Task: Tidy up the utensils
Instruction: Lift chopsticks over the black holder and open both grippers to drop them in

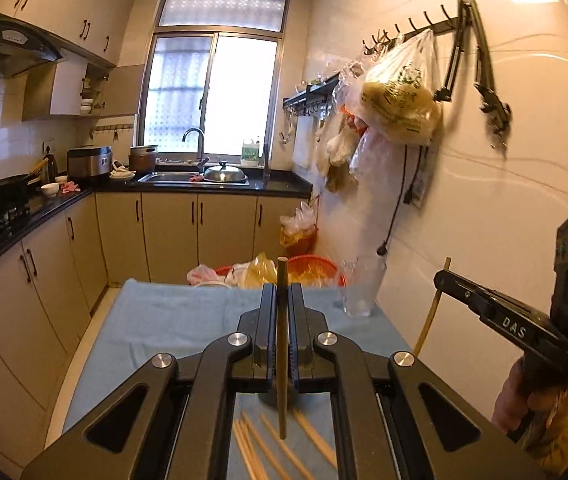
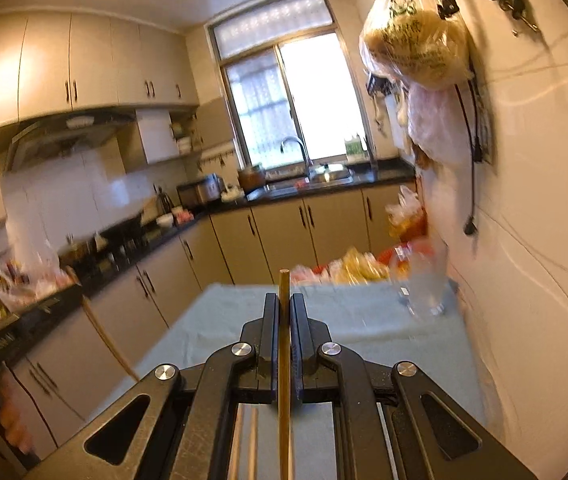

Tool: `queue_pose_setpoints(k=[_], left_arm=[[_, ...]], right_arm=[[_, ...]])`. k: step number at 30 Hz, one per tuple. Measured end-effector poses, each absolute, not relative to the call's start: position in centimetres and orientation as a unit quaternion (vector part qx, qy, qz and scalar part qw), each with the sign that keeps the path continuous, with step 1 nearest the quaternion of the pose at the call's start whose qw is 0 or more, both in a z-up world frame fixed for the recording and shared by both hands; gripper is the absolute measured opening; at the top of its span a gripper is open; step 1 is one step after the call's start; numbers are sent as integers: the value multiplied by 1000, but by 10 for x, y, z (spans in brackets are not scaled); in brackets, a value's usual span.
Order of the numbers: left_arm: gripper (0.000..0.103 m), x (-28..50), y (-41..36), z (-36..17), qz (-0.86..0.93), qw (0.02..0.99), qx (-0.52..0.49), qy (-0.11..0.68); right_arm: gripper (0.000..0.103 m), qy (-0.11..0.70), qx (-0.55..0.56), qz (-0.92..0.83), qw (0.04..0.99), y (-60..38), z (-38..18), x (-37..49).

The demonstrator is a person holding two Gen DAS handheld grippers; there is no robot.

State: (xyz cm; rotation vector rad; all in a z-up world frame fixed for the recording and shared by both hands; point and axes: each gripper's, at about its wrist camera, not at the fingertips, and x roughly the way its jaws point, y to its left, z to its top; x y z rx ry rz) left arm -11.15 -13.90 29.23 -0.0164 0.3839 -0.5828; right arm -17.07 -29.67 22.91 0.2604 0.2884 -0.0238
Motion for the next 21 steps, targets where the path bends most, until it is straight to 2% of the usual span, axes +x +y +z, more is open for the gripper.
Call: queue_pose_setpoints(k=[6,11,17,21], left_arm=[[5,-51,-175,309,-287,939,-28,189],[5,-7,-205,289,-274,938,-19,213],[5,41,-227,228,-275,909,-16,312],[5,51,-230,208,-270,902,-13,337]], right_arm=[[6,92,163,-11,982,-303,248,-118],[6,90,168,-33,981,-310,236,-75],[6,164,178,-39,969,-317,186,-26],[7,215,182,-38,959,-320,152,-6]])
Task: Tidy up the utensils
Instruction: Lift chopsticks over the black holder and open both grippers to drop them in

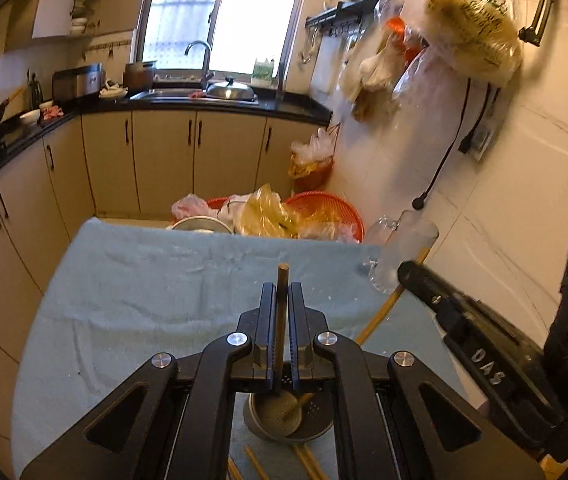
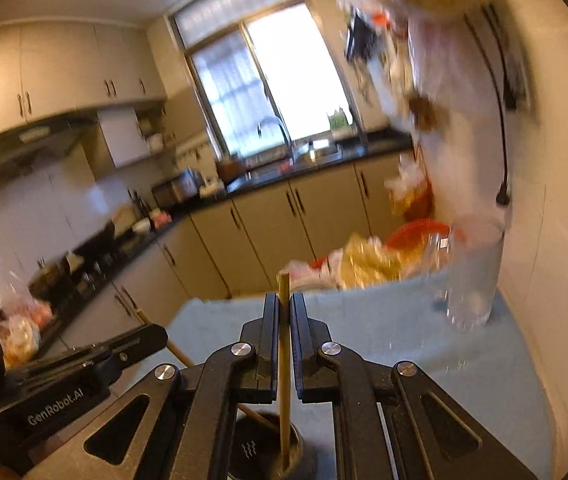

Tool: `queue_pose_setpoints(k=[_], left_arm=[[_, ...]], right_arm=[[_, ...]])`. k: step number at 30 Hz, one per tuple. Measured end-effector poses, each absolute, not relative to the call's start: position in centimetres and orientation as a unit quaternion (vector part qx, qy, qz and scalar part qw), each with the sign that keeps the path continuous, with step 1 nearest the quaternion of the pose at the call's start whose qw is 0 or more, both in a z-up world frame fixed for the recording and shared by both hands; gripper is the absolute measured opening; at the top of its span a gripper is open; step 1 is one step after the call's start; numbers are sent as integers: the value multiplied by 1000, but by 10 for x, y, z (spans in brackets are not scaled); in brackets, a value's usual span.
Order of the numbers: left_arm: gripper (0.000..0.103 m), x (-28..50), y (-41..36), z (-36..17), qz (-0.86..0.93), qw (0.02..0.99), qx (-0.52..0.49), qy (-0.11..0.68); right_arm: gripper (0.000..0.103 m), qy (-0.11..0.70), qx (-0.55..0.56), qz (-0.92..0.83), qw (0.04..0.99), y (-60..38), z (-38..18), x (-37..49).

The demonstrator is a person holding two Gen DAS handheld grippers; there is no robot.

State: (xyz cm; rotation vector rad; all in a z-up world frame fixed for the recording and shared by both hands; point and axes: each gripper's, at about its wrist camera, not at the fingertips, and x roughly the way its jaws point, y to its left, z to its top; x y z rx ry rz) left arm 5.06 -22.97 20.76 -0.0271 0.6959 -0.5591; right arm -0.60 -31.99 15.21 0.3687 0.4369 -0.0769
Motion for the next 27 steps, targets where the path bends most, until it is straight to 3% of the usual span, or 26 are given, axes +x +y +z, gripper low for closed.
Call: queue_pose_setpoints(k=[3,5,7,9,17,22,27], left_arm=[[8,48,-225,214,-271,905,-21,328],[14,41,-219,220,-271,907,-25,321],[30,29,-208,229,-268,913,-27,308],[35,15,-197,238,-264,918,-29,294],[48,-51,-134,250,-246,930,-45,268],[53,-83,-92,223,-235,927,-71,285],[54,-96,-73,154,-222,909,-61,347]], right_arm=[[8,236,194,-33,952,-326,141,0],[16,235,196,-35,951,-331,143,-3],[26,228,193,-39,953,-332,149,-11],[30,222,189,-41,956,-333,156,-23],[45,235,155,-45,959,-327,178,-83],[56,275,140,-38,950,-321,164,-126],[57,357,133,-15,925,-308,103,-156]])
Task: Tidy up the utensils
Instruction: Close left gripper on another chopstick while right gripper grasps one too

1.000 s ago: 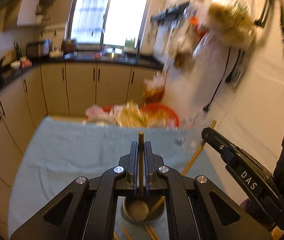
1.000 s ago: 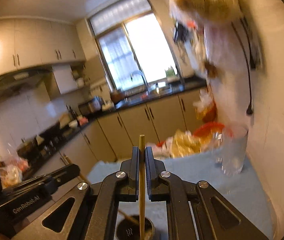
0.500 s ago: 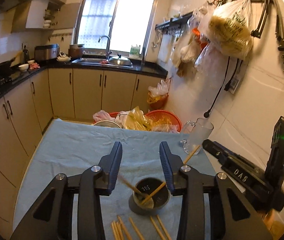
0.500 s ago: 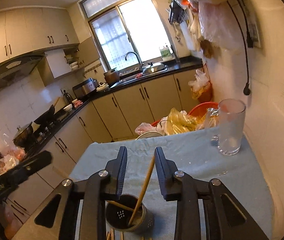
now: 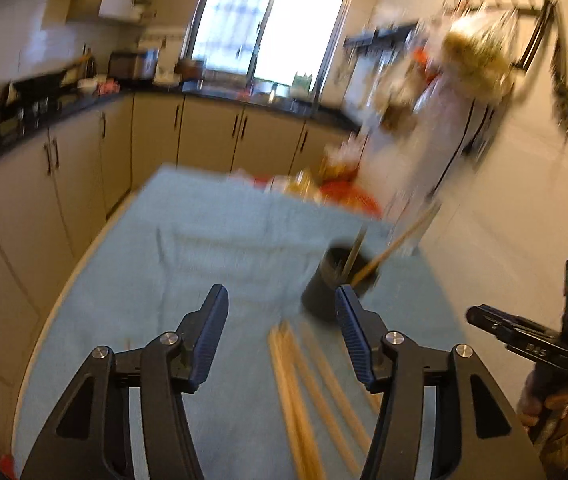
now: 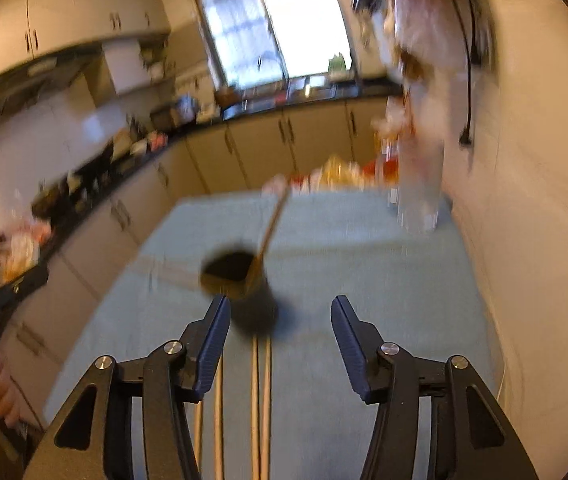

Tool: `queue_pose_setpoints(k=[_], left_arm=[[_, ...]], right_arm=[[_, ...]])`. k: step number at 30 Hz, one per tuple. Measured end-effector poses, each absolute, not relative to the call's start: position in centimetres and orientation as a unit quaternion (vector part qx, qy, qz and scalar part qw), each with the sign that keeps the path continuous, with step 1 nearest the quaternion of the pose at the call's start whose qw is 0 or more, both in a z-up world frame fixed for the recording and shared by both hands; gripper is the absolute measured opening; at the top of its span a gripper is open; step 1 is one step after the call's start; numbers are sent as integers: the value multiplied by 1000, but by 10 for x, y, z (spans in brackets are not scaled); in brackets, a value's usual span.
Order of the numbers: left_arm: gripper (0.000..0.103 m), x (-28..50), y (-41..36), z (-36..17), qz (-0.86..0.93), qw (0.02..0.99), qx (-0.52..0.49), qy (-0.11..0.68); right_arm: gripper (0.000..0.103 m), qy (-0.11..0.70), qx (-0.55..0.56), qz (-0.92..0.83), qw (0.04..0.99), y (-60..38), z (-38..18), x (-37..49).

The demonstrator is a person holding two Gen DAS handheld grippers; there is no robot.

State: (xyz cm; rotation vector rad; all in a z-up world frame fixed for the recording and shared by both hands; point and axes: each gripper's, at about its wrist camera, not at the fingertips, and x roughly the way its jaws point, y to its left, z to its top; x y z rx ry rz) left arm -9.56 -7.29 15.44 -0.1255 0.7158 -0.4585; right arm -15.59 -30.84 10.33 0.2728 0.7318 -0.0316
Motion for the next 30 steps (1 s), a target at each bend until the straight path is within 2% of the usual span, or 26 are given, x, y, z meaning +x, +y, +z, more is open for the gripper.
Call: queue_pose_setpoints(k=[4,5,7,8,13,16,19,21,23,27,30], left_arm=[[52,-91,-78,88,-227,871,-57,433],[50,-90,-81,75,-234,861,-57,449],[39,-88,-91,56,-240,847,-47,472],[37,-87,-96,47,-239,842,-38,482],[16,-87,-119,16,-238,830,4,505],[13,-81,-125,16,-239,830,-2,504],[8,-78,-134,15,-226,834,15,503],[8,-80,-139,17,-218,840,45,496],[7,-82,-140,18,-208,841,63,495],[7,-86,-121,20,-202,837,46,507],[7,-88,-100,20,-209,826,21,523]], right_arm=[[56,412,139,3,900,-302,49,-162],[53,422,147,9,895,-301,36,-162],[46,439,154,19,885,-297,16,-160],[46,448,154,23,880,-295,8,-158],[45,483,130,27,866,-282,-17,-143],[37,498,109,16,860,-274,-22,-134],[35,505,83,7,859,-269,-24,-125],[35,511,69,5,857,-267,-23,-121],[30,521,56,3,852,-268,-22,-119],[28,548,39,-27,835,-283,-23,-127],[29,565,66,-64,820,-308,-23,-144]])
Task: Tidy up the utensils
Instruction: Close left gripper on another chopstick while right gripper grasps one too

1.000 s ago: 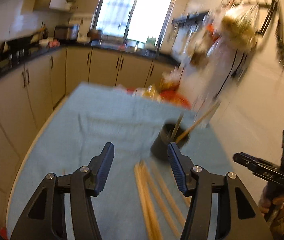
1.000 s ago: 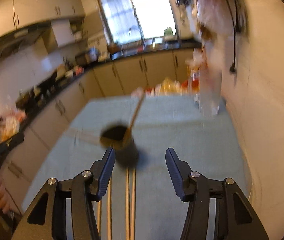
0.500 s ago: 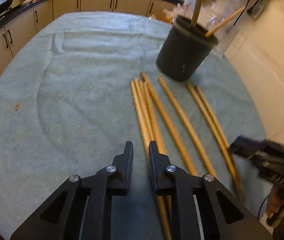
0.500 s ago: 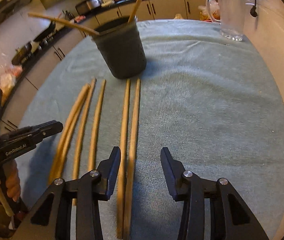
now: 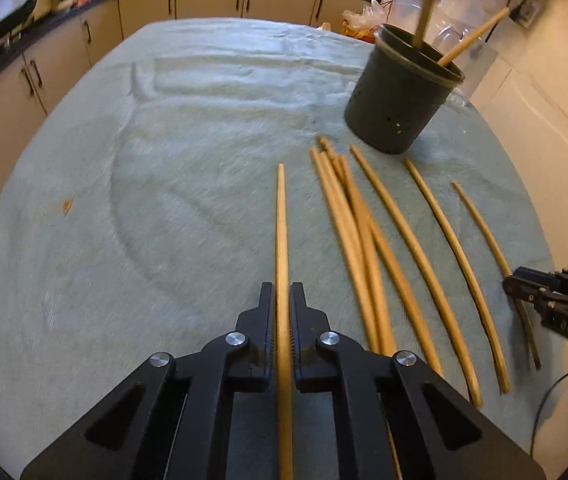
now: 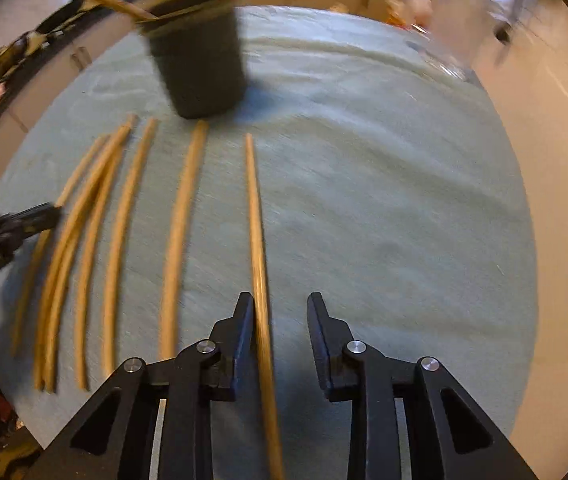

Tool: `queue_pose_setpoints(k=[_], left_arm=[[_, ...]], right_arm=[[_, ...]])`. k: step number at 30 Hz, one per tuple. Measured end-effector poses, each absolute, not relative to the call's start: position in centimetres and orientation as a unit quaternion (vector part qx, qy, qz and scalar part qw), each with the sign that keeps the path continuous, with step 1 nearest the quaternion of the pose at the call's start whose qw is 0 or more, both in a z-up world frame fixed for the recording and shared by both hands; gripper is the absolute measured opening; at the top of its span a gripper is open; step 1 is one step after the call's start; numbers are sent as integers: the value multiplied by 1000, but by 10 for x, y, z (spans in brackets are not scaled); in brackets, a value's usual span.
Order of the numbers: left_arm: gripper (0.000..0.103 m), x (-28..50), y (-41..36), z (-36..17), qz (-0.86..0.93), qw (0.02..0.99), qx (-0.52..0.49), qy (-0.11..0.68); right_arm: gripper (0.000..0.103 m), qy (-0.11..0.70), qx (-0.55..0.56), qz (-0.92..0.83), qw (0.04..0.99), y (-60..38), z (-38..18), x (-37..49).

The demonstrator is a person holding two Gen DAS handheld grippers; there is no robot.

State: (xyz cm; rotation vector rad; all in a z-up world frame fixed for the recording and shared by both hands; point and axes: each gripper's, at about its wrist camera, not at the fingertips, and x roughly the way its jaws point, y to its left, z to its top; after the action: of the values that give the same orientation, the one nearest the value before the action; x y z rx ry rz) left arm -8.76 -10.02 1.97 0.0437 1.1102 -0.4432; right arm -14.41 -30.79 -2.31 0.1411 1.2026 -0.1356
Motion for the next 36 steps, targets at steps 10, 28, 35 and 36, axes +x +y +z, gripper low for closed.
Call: queue_pose_setpoints(k=[10,28,35,36], left_arm=[[7,-89,-71,29,-236,801,15,550],[9,-28,-119,20,-222,802,73,550],[5,-29,-125,20,-214,822,84,521],[5,-30,-124,20,-215,823,77,520]], right_arm=[[51,622,58,-83,777,-327,-14,-177],[19,587,53,-49,807,-315,-18,-54],[6,578,39,-46,814,-312,-16,-39],[6,572,46,-41,818,-312,-14,-42]])
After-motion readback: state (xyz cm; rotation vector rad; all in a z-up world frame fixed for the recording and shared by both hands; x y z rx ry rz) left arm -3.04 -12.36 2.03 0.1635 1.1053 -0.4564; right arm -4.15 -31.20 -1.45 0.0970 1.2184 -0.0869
